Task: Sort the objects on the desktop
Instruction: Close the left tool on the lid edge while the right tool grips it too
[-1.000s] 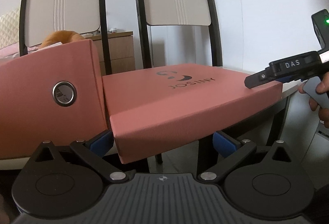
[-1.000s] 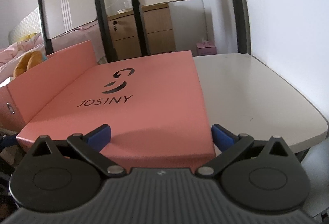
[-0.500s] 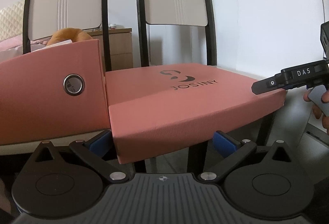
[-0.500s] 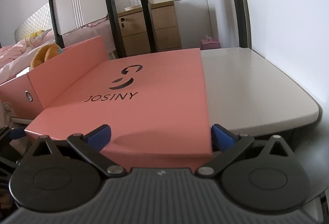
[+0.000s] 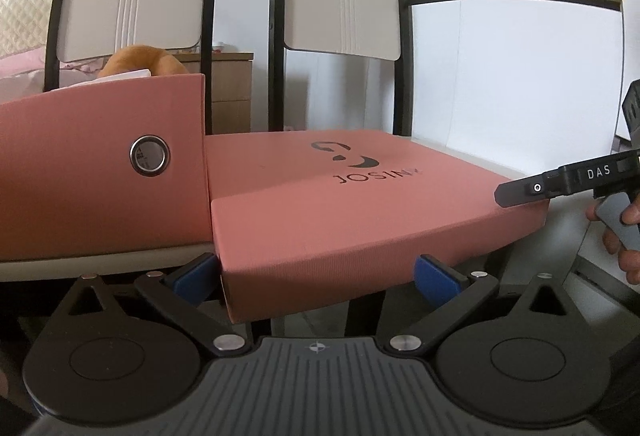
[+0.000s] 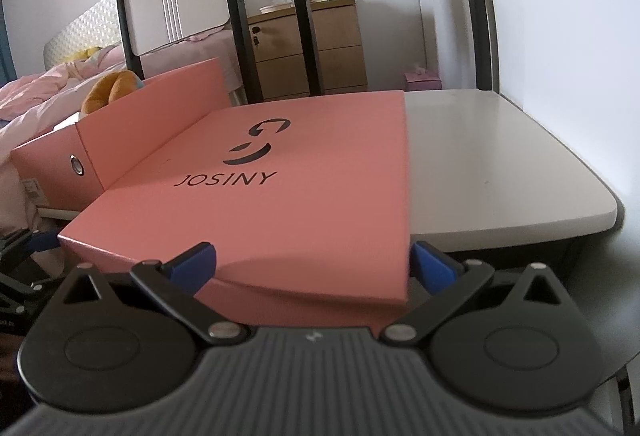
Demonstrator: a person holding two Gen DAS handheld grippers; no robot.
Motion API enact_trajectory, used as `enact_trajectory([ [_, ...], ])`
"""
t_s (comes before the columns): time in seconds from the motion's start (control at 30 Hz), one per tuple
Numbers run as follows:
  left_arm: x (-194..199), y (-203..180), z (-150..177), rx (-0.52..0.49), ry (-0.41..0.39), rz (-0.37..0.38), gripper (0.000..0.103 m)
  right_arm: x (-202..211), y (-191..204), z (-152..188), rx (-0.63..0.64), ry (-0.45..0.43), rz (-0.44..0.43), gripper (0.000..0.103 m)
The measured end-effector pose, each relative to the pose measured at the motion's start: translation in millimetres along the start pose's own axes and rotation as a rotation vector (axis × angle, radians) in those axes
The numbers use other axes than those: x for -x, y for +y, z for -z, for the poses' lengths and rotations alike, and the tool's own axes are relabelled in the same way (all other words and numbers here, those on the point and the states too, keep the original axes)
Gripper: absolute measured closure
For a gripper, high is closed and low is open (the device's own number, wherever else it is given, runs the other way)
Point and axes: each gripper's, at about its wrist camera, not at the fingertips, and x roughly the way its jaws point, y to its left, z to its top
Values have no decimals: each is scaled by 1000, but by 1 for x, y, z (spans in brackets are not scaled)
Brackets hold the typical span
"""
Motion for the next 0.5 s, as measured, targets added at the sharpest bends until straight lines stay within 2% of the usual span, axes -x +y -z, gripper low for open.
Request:
enact_trajectory([
  [0.17,2,13,-5,43,-26,48,0,-4,-13,-6,-98,5,-29,0],
  [0.27,1,28,-12,119,-34,98,0,-6,-28,-8,-225,-5,-71,0],
  [0.4,-10,54,-15,279,-11,161,0,-11,-51,-4,-419,-3,-126,0],
  [0.5,-18,59,-13,315,-3,171,0,-15,-64,0,-513,9,-142,0],
])
